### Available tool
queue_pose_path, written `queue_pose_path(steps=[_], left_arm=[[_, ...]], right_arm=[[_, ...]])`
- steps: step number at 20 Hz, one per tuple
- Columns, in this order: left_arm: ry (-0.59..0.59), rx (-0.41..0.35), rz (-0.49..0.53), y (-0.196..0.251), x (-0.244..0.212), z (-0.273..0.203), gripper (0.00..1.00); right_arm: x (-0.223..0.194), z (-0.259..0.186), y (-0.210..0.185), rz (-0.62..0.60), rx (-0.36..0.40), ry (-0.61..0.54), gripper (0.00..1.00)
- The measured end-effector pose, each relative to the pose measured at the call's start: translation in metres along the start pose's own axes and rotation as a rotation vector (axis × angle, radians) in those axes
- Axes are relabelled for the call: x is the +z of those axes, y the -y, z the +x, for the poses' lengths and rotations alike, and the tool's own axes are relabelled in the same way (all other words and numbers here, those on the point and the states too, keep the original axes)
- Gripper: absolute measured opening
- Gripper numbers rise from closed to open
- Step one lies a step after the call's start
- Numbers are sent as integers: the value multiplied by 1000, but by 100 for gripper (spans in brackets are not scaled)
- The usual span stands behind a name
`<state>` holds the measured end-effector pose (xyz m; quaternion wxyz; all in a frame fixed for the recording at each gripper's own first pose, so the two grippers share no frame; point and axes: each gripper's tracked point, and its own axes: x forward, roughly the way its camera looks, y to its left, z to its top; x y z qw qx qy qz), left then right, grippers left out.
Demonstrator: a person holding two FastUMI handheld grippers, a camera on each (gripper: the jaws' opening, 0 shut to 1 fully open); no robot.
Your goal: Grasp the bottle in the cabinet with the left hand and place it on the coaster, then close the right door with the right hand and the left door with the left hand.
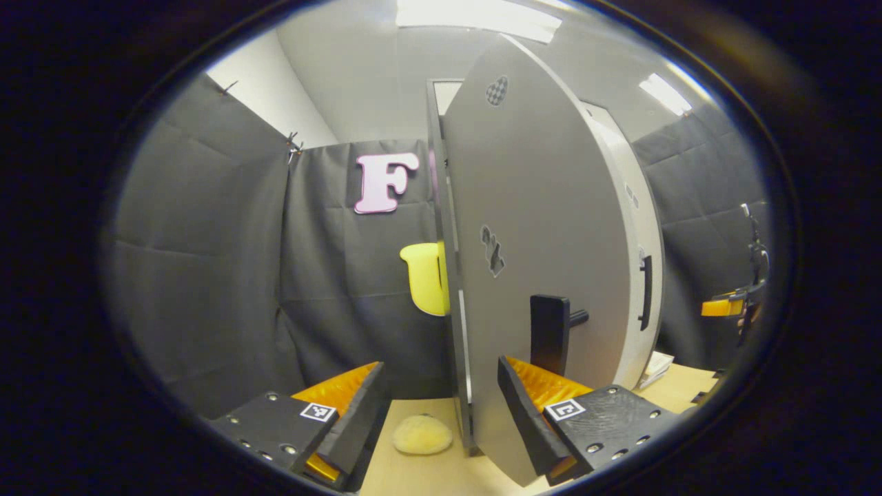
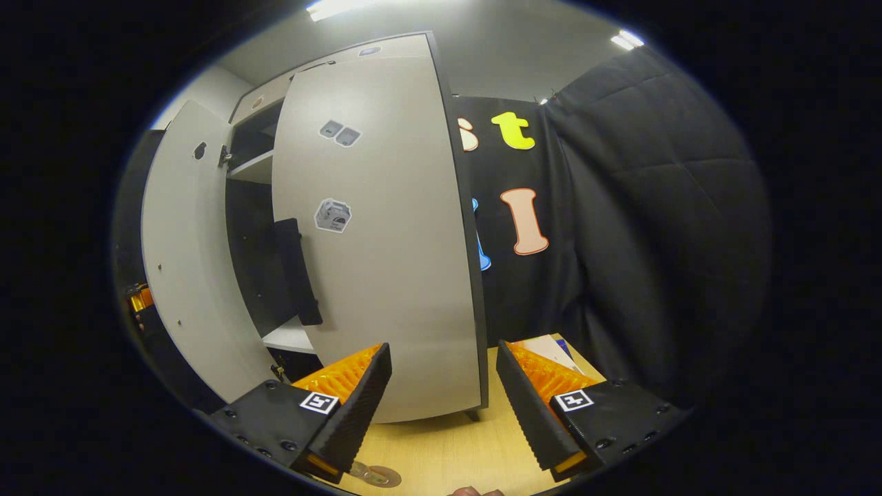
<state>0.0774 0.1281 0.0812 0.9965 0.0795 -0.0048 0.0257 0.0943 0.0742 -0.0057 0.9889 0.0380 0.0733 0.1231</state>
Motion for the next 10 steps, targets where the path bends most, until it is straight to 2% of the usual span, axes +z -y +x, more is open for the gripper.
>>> queue_pose_path(steps=[5, 7, 10], left_arm=[[-8, 16, -71, 33, -4, 4, 94], [-3, 57, -81, 39, 1, 12, 94], [-21, 66, -84, 65, 1, 27, 94]], right_arm=[[11, 6, 27, 1, 12, -11, 98], [14, 9, 32, 6, 31, -24, 98], [22, 16, 37, -5, 65, -24, 98]])
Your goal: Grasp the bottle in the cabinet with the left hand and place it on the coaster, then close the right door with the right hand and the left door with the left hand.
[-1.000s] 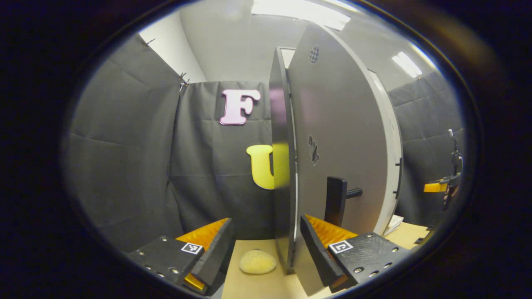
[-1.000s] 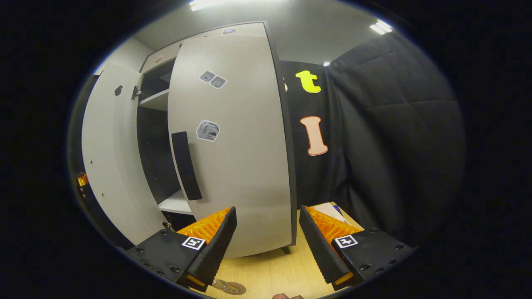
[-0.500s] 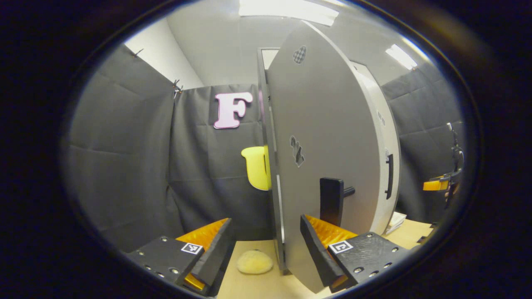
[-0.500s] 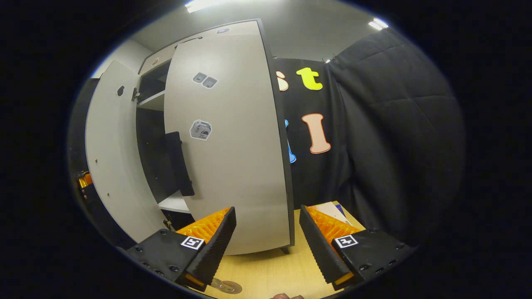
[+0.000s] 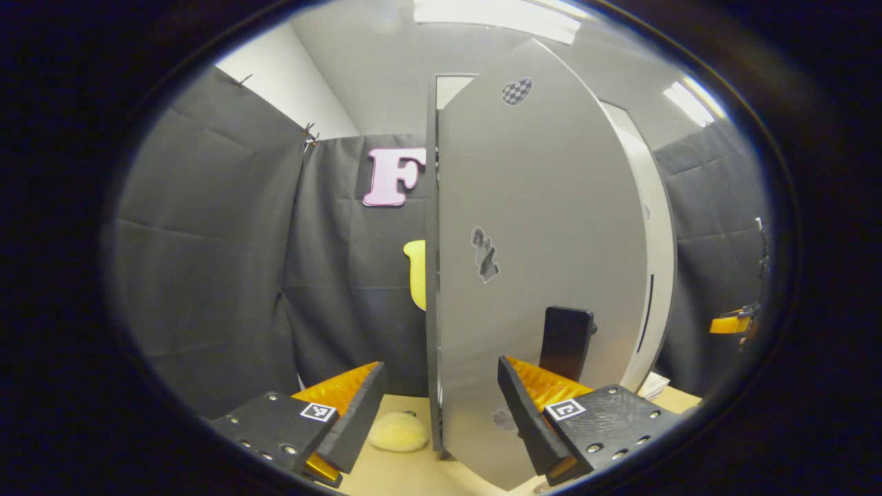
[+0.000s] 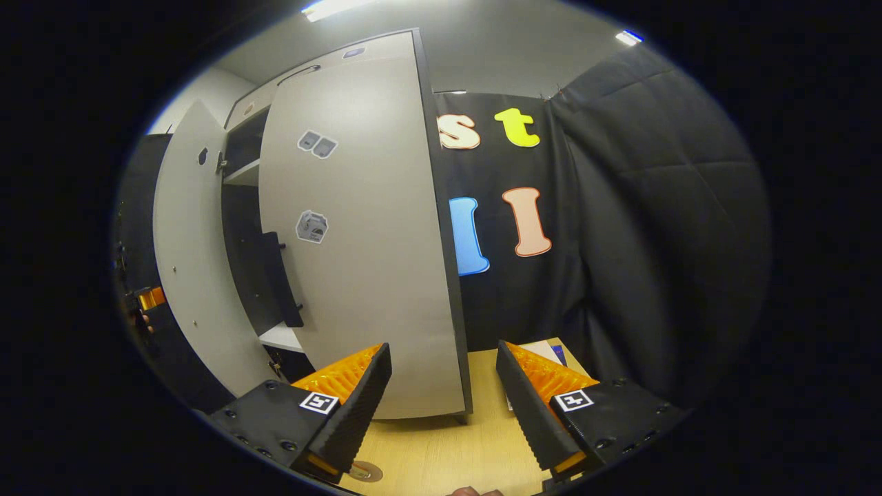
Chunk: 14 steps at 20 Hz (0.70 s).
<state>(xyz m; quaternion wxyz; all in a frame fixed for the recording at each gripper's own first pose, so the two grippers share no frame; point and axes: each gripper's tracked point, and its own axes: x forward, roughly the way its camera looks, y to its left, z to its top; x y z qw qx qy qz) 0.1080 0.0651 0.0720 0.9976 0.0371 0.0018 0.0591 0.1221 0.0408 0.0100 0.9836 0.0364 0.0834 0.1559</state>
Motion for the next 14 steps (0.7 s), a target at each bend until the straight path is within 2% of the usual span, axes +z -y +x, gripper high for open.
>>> queue_pose_path(steps=[6, 9, 14], left_arm=[[-2, -19, -90, 65, 4, -4, 94], [-6, 7, -50, 80, 6, -28, 94], [11, 11, -3, 107, 10, -77, 94]], right_arm=[[0, 17, 15, -10, 49, -20, 98], [3, 25, 21, -16, 86, -15, 98], [7, 23, 30, -30, 85, 25, 98]])
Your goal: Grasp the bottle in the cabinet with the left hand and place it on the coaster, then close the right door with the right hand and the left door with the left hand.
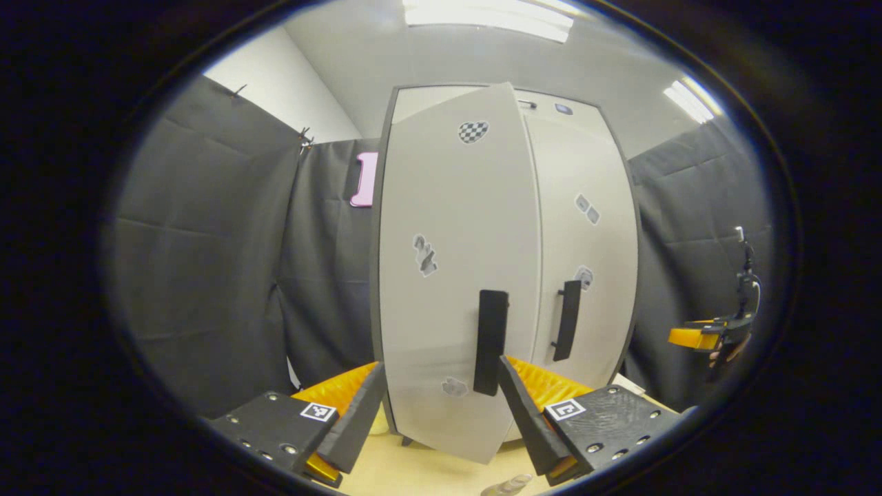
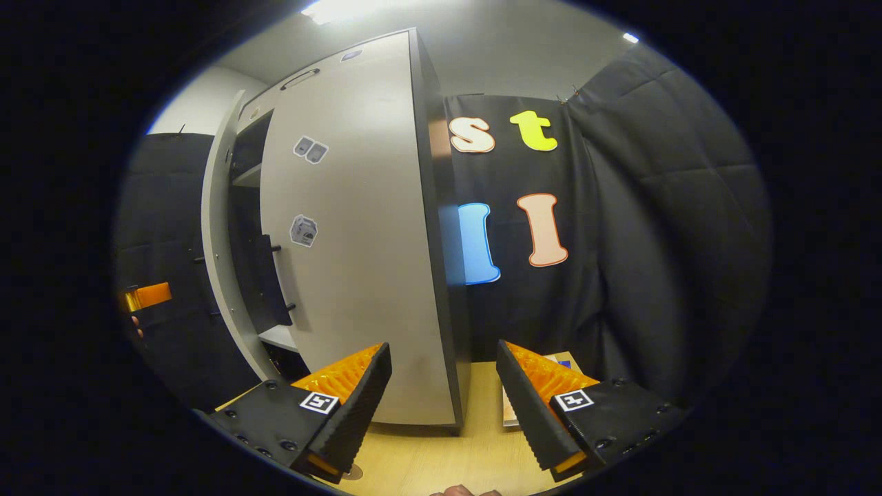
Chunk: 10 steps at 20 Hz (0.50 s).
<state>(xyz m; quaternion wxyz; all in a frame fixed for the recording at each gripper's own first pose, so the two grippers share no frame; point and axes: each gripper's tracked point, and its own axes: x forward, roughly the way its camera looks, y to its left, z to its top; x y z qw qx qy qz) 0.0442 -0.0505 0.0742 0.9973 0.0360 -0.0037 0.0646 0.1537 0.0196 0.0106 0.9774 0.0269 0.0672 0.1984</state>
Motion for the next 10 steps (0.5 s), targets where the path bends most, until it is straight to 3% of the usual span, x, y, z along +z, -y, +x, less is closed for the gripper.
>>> queue_pose_path(steps=[5, 8, 10], left_arm=[[24, 16, -5, 6, 7, -28, 94], [22, 65, -180, -9, -6, -39, 94], [40, 77, -196, -13, -5, -37, 94]], right_arm=[[12, -14, -3, 32, -37, 74, 98], [5, -22, -9, 61, -65, 77, 98], [0, -29, -11, 50, -83, 69, 98]])
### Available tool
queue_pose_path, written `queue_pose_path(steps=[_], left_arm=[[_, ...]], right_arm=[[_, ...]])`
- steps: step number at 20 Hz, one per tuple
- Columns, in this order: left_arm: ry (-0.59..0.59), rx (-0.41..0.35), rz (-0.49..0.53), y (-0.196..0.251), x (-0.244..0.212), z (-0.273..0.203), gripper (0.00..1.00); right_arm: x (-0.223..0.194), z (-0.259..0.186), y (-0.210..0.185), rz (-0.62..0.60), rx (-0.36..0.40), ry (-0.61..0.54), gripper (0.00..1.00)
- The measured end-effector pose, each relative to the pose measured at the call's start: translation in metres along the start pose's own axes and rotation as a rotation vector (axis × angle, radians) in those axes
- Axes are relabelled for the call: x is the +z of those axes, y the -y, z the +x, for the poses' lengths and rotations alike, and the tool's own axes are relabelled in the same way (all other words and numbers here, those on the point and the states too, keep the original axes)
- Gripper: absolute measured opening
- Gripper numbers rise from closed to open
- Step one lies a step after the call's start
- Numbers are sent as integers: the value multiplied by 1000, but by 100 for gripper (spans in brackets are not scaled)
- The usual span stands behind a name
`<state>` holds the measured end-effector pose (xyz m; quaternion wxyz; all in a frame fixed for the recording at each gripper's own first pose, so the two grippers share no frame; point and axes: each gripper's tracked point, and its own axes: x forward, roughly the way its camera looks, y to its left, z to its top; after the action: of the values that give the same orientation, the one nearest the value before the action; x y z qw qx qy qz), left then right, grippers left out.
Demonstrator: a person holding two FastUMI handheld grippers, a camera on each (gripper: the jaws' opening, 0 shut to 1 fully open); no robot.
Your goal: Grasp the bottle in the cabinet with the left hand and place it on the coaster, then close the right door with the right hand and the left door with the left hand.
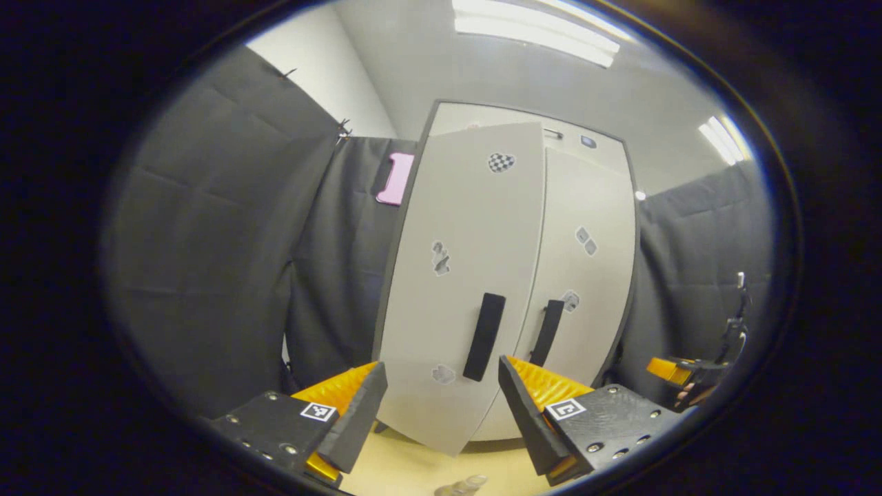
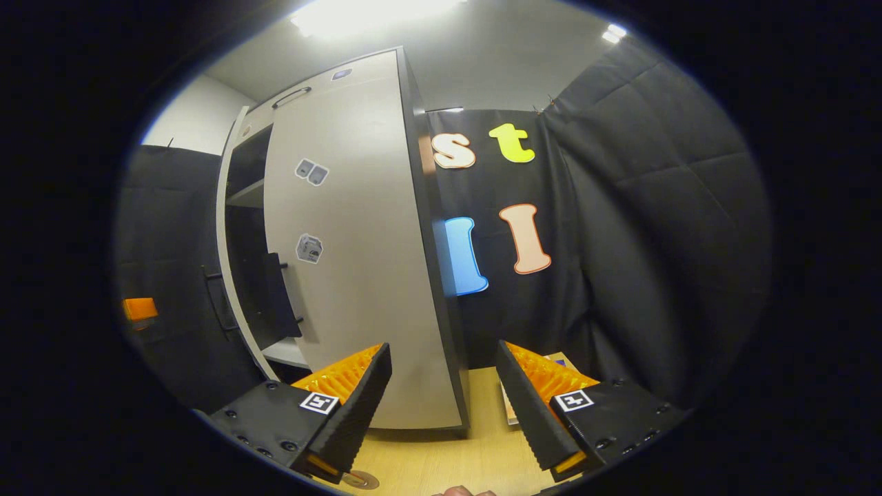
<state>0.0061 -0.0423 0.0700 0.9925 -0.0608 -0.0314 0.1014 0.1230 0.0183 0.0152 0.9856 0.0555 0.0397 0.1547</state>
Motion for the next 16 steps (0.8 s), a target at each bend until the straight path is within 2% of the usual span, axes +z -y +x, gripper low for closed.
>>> queue_pose_path(steps=[4, 7, 9, 16], left_arm=[[4, 25, 50, -28, -7, -18, 94], [-15, -7, -18, -33, -9, -22, 94], [22, -19, -30, -36, 6, -21, 94], [45, 20, 137, -66, 21, -10, 94]], right_arm=[[-14, -13, 5, -41, -48, -16, 98], [-16, -25, 10, -35, -89, -10, 98], [-14, -29, 10, -23, -106, -1, 98], [-15, -31, -3, 8, -131, -3, 98]])
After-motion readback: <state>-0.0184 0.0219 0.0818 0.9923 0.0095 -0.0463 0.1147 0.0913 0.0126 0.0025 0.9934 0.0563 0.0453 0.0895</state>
